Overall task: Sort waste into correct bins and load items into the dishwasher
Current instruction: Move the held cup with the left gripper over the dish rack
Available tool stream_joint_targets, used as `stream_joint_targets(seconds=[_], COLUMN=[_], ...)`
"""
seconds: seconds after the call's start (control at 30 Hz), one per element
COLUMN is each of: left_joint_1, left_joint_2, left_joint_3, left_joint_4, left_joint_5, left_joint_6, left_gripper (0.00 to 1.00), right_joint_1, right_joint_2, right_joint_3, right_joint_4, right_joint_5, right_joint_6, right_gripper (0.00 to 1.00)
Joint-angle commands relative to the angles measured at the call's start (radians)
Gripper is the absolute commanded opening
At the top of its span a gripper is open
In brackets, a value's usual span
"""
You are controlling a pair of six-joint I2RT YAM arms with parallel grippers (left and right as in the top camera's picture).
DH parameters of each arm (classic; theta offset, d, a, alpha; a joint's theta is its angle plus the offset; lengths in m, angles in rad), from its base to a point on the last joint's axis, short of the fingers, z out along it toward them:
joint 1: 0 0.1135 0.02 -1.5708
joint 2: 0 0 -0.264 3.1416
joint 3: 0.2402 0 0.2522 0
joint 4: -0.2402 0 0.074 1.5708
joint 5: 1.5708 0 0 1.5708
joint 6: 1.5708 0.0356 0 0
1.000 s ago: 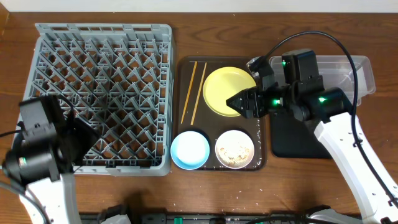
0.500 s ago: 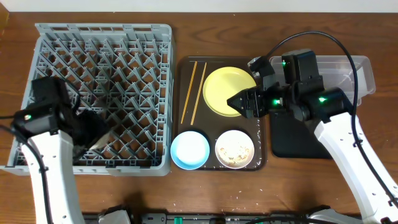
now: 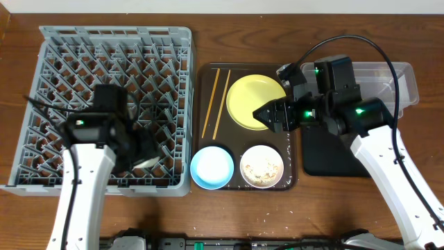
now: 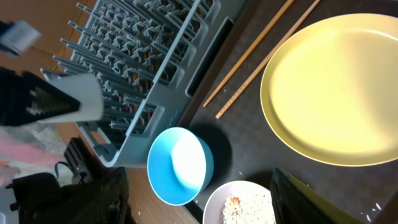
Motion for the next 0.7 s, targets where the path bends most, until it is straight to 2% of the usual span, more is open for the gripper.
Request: stream_joint_targets(seconds=[0.0, 0.2, 0.47, 0.67], left_joint_1=[-0.087, -0.109, -0.109, -0.109], left_joint_2=[0.0, 0.0, 0.0, 0.0], left_joint_3=[-0.066, -0.11, -0.076, 0.012], left_joint_4=[0.037, 0.063, 0.099, 0.145], left_joint_5=[0.017, -0.079, 0.037, 0.033], left_joint_6=[0.02, -0.06, -0.059, -0.047], left_gripper=[0.5, 0.5, 0.49, 0.5], right_joint_1=[0.006, 0.006, 0.006, 0.006], right_joint_2=[0.0, 0.0, 0.0, 0.0], right_joint_3=[0.006, 0.006, 0.006, 0.006], right_joint_4=[0.0, -0.002, 0.001, 0.003], right_joint_5=[-0.001, -0.001, 0.0, 0.0], right_joint_6=[-0.018, -0.018, -0.018, -0.018], right_gripper=[0.71, 0.71, 0.73, 0.73])
